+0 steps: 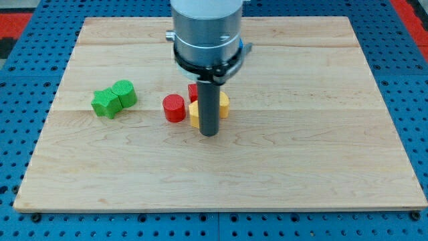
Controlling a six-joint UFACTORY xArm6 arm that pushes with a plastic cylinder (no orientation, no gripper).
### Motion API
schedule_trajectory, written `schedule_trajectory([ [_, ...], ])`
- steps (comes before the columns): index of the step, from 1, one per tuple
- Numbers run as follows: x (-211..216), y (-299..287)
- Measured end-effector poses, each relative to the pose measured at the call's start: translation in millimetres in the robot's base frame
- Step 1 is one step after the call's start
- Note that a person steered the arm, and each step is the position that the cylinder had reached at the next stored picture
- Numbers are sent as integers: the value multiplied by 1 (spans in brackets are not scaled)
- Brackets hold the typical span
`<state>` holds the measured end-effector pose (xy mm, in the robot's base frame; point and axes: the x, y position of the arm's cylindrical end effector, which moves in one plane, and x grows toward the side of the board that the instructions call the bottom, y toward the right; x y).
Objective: Point your arm at the green star
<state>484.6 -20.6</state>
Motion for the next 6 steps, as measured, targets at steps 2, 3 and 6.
schedule_trajectory([
  [2,-16,-27],
  [3,14,-27],
  [6,31,-187],
])
